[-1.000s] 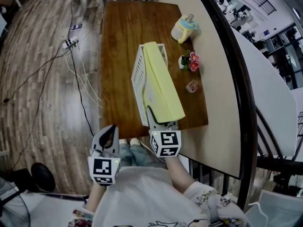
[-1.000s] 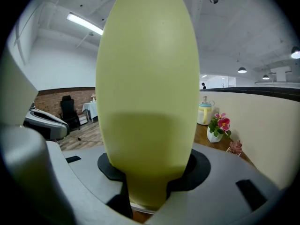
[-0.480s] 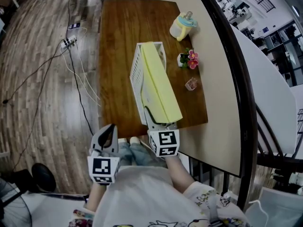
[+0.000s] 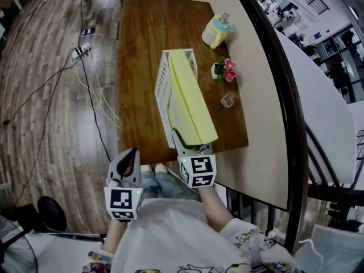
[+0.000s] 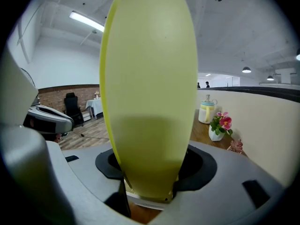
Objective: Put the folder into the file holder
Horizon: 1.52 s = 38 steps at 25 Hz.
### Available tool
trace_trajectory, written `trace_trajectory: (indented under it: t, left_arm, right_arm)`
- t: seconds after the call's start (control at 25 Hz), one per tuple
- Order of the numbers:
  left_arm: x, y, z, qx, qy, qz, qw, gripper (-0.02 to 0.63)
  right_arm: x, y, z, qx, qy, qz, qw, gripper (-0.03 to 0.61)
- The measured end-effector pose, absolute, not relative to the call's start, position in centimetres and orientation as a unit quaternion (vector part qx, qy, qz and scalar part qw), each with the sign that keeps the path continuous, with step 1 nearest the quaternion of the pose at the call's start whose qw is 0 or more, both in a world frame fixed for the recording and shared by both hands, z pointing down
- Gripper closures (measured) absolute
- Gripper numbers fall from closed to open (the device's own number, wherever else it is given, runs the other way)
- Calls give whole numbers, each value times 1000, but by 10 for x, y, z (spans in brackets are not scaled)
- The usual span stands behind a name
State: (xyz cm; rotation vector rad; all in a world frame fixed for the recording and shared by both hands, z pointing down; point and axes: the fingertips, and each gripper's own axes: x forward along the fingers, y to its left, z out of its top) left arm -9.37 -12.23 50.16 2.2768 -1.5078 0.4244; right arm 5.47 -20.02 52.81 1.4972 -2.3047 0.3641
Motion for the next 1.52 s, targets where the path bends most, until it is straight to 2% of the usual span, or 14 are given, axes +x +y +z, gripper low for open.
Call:
trace_trajectory:
  t: [1.52]
  left_arm:
    - [-81,-95,440,818,-553,108,116,609]
  right_arm:
    - [85,-131,453,496,-852,136,96,341]
